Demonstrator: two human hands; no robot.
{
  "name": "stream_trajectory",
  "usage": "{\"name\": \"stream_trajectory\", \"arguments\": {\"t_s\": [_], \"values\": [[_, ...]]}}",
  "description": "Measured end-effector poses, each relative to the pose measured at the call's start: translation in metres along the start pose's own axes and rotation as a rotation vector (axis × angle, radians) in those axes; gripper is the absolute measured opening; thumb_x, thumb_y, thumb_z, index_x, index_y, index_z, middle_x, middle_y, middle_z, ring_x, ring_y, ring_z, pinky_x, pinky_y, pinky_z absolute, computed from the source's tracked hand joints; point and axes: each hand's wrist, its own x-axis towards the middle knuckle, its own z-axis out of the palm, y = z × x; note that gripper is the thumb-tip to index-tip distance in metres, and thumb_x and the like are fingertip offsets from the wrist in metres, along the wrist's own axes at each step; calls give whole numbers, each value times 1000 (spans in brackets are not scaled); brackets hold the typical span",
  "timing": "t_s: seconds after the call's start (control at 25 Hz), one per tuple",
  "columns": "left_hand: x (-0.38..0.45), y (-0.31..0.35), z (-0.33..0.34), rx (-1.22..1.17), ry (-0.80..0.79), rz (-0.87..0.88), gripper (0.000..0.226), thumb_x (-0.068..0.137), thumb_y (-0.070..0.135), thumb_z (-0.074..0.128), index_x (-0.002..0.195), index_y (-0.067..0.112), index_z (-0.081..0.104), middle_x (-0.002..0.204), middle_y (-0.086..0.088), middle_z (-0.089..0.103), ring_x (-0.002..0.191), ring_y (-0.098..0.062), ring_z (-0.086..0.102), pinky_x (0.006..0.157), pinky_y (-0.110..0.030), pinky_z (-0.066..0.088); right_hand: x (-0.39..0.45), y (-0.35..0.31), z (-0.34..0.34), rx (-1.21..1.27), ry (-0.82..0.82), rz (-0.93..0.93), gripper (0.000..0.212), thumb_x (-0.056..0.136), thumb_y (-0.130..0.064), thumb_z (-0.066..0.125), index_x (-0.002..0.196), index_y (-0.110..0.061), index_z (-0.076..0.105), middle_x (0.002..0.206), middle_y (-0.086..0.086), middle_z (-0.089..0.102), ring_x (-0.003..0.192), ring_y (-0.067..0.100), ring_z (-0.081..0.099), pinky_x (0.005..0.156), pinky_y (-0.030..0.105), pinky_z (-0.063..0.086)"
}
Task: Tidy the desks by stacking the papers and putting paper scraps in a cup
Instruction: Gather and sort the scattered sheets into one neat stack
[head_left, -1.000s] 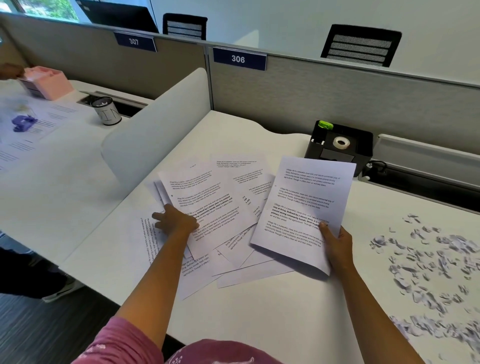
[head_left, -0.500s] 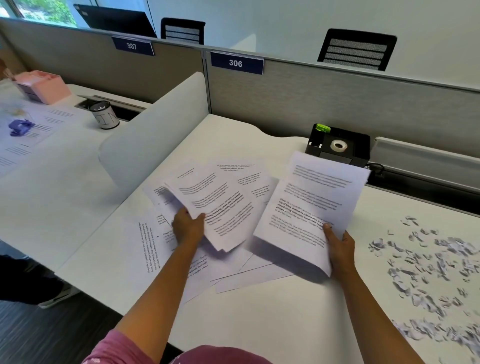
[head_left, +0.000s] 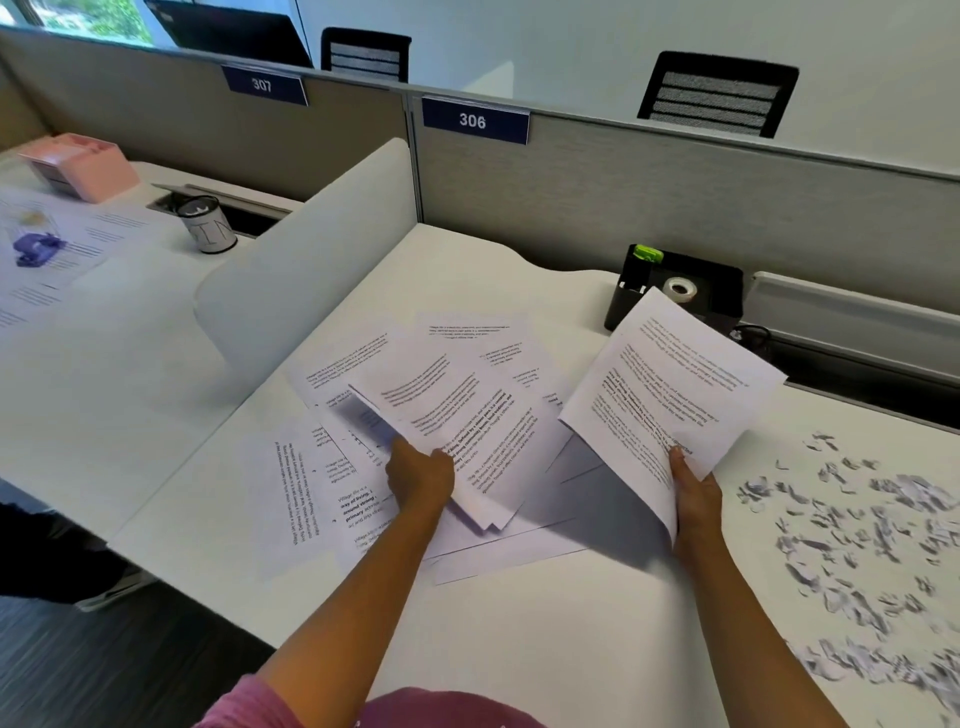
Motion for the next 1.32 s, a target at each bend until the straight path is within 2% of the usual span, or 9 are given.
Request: {"name": "stream_trajectory", "arguments": {"t_s": [0.16, 0.32, 0.52, 0.76, 0.88, 1.0, 1.08, 1.16, 1.32], "values": [[10, 2, -3, 375, 79, -110, 55, 78, 22, 72, 120, 1, 44, 133, -23, 39, 119, -36, 40, 99, -45, 44, 1, 0, 1, -10, -2, 2, 42, 91, -29, 68, 129, -12, 62, 117, 1, 70, 103, 22, 68, 88, 37, 55], [27, 22, -5, 284, 98, -254, 88, 65, 22, 83, 129, 6, 26, 139, -22, 23, 124, -33, 29, 101, -39, 40, 3, 2, -2, -33, -13, 8, 45, 90, -31, 69, 130, -13, 61, 120, 2, 70, 107, 25, 68, 96, 44, 53], [36, 30, -2, 357, 138, -283, 111, 62, 17, 90, 143, 2, 16, 147, -26, 23, 134, -37, 28, 111, -41, 30, 5, 5, -3, -49, -40, 11, 44, 89, -35, 70, 128, -16, 63, 118, 1, 72, 106, 26, 69, 96, 50, 53], [44, 30, -3, 298, 153, -328, 99, 69, 20, 88, 141, 2, 23, 147, -24, 32, 137, -35, 31, 112, -40, 31, 4, 4, -2, -45, -39, 7, 43, 89, -34, 70, 127, -16, 63, 117, 1, 71, 105, 26, 69, 94, 45, 54], [51, 26, -1, 189, 82, -364, 73, 86, 23, 71, 143, 4, 31, 148, -17, 38, 137, -32, 36, 111, -40, 32, 3, 4, -2, -40, -34, 1, 41, 91, -31, 69, 128, -14, 62, 118, 2, 71, 106, 26, 68, 95, 45, 54], [47, 27, 3, 262, 70, -313, 58, 78, 18, 75, 128, 2, 50, 134, -19, 52, 123, -36, 46, 101, -42, 46, 6, 5, -3, -26, -32, 20, 41, 91, -29, 69, 128, -13, 62, 120, 2, 70, 109, 27, 67, 98, 46, 52], [40, 32, 3, 329, 101, -304, 53, 72, 16, 78, 118, 5, 55, 131, -17, 48, 119, -33, 43, 96, -37, 46, 7, 6, -3, -29, -39, 28, 40, 91, -27, 70, 127, -13, 63, 119, 3, 70, 109, 27, 67, 99, 47, 52], [35, 39, 5, 319, 131, -319, 58, 68, 16, 80, 118, 7, 52, 133, -18, 37, 119, -32, 38, 95, -37, 45, 8, 8, -4, -28, -43, 27, 40, 90, -28, 71, 126, -13, 64, 118, 2, 71, 107, 27, 68, 98, 49, 52], [34, 44, 8, 279, 187, -370, 91, 58, 19, 91, 129, 10, 34, 142, -20, 25, 126, -33, 31, 105, -40, 40, 13, 11, -6, -45, -59, 30, 40, 88, -31, 73, 124, -16, 65, 115, 1, 73, 106, 27, 69, 97, 52, 52]]}}
